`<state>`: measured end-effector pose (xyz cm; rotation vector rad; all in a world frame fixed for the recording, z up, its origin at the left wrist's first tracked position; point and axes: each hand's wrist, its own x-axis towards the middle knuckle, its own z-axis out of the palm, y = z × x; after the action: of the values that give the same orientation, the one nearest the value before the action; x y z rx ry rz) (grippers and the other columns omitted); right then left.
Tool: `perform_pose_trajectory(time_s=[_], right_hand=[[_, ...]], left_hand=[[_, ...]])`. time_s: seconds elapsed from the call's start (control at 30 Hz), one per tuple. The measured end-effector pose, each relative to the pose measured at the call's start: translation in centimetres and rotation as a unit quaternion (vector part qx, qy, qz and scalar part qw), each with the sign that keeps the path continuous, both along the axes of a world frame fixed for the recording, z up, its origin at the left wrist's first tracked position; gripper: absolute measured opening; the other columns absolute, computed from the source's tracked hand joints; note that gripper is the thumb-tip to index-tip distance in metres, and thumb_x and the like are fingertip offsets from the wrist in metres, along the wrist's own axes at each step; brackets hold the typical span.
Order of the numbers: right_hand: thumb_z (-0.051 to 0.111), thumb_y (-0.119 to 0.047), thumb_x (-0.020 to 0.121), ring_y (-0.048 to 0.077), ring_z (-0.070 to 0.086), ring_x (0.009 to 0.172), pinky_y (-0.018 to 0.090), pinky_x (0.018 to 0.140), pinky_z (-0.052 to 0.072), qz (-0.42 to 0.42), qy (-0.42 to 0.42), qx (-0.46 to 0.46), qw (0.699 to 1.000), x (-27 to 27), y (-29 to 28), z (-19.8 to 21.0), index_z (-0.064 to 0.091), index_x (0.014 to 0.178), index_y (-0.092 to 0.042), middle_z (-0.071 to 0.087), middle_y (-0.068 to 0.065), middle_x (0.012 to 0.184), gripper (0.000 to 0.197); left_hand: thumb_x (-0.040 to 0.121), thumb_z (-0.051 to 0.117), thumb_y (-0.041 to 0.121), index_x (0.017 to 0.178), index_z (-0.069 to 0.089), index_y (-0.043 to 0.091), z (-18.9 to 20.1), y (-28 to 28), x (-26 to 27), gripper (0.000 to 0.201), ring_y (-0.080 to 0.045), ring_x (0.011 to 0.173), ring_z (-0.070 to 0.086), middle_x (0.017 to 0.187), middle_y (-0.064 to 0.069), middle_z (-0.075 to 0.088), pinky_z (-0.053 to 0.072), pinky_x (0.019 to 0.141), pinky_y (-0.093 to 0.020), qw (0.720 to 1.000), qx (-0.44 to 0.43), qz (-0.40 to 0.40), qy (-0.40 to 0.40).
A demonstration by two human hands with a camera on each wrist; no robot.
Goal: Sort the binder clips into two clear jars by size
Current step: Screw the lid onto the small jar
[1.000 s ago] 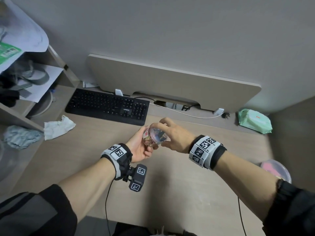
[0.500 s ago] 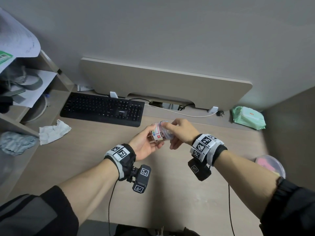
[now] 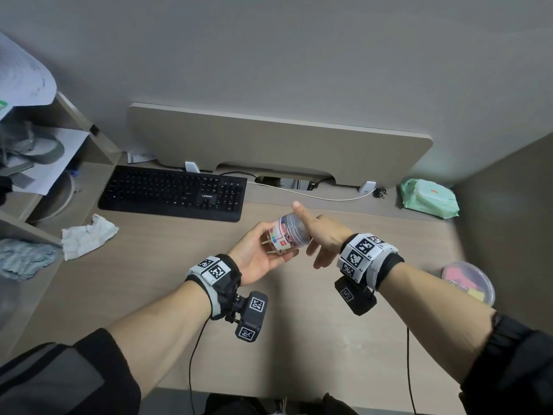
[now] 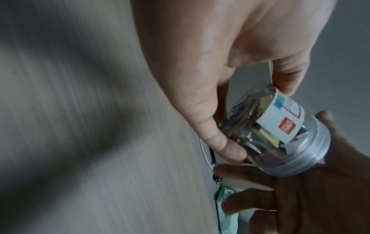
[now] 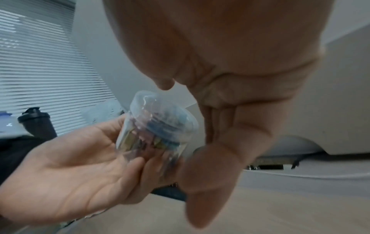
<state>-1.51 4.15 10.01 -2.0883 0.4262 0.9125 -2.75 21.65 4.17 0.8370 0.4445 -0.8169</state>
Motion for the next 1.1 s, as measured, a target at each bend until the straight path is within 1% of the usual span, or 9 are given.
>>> perform_pose_trajectory(time_s=[0.07,0.17,0.3,0.43,0.63,0.7,0.83,0.93,1.1], right_hand=[[0.032,-0.081,0.082,0.032,0.071,0.075,0.043,0.062,0.061,0.002,-0.061,0.011,0.998,0.2,-0.3,0.1,0.05,0.127,-0.009,0.062,0.014,0.115,0.086],[0.06,-0.046,0.091,0.021,0.064,0.088,0.041,0.069,0.061,0.03,-0.118,0.103,0.987,0.3,-0.8,0.4,0.04,0.142,-0.025,0.054,0.005,0.128,0.059],[0.074,-0.018,0.084,0.023,0.065,0.085,0.042,0.072,0.061,0.064,-0.142,0.132,0.979,0.2,-1.2,-0.1,0.05,0.134,-0.026,0.057,0.008,0.119,0.055],[0.078,-0.002,0.077,0.022,0.063,0.074,0.039,0.072,0.058,0.096,-0.141,0.146,0.974,0.2,-1.4,-0.1,0.052,0.12,-0.021,0.054,0.009,0.117,0.054],[0.076,0.001,0.076,0.025,0.07,0.08,0.029,0.07,0.053,0.139,-0.157,0.132,0.969,0.4,-1.3,0.6,0.048,0.118,-0.021,0.052,0.005,0.117,0.055],[0.078,-0.002,0.075,0.027,0.071,0.081,0.034,0.071,0.056,0.128,-0.16,0.139,0.969,0.4,-1.2,0.6,0.049,0.115,-0.023,0.054,0.006,0.114,0.053],[0.075,-0.012,0.083,0.035,0.068,0.069,0.05,0.074,0.06,-0.026,-0.115,0.223,0.968,0.4,-1.2,0.5,0.046,0.11,-0.011,0.064,0.019,0.092,0.04],[0.077,-0.021,0.082,0.037,0.069,0.064,0.045,0.071,0.061,-0.059,-0.083,0.231,0.968,0.5,-1.3,0.8,0.046,0.108,-0.01,0.069,0.022,0.091,0.041],[0.078,-0.022,0.081,0.036,0.067,0.058,0.042,0.064,0.062,-0.107,-0.067,0.231,0.965,0.8,-1.4,0.8,0.05,0.103,-0.009,0.063,0.02,0.091,0.038]], left_hand=[[0.099,0.053,0.037,0.126,0.062,0.005,0.0,-0.1,0.1,0.043,-0.03,0.098,0.066,0.117,-0.021,0.064,0.06,0.078,-0.032,1.0,0.013,-0.002,0.007],[0.099,0.049,0.04,0.121,0.065,0.008,-0.1,-0.1,0.3,0.041,-0.029,0.089,0.069,0.11,-0.018,0.067,0.058,0.069,-0.028,1.0,0.027,0.0,0.012],[0.1,0.05,0.044,0.114,0.066,0.007,0.0,-0.2,0.3,0.043,-0.026,0.081,0.069,0.093,-0.015,0.072,0.057,0.062,-0.025,0.999,0.042,-0.009,0.017],[0.097,0.054,0.056,0.124,0.064,0.002,-0.6,0.1,0.3,0.061,-0.021,0.07,0.067,0.096,-0.018,0.07,0.056,0.055,-0.022,0.997,0.066,-0.044,0.015],[0.095,0.054,0.062,0.125,0.063,0.006,-0.7,0.4,0.5,0.064,-0.015,0.061,0.061,0.097,-0.017,0.069,0.05,0.046,-0.018,0.996,0.069,-0.055,0.005],[0.095,0.053,0.061,0.122,0.063,0.01,-0.6,0.3,0.6,0.059,-0.014,0.059,0.057,0.094,-0.016,0.068,0.046,0.044,-0.017,0.997,0.066,-0.051,0.0],[0.097,0.056,0.05,0.117,0.067,0.016,0.1,0.3,0.7,0.041,-0.018,0.07,0.058,0.091,-0.009,0.066,0.048,0.06,-0.022,0.999,0.026,-0.012,-0.035],[0.094,0.061,0.044,0.122,0.066,0.016,0.1,0.4,0.5,0.04,-0.021,0.077,0.064,0.096,-0.01,0.07,0.05,0.07,-0.025,0.999,0.001,-0.005,-0.047],[0.094,0.063,0.032,0.14,0.054,0.011,-0.3,-0.3,0.0,0.051,-0.028,0.084,0.068,0.108,-0.015,0.068,0.054,0.073,-0.026,0.998,-0.022,0.011,-0.061]])
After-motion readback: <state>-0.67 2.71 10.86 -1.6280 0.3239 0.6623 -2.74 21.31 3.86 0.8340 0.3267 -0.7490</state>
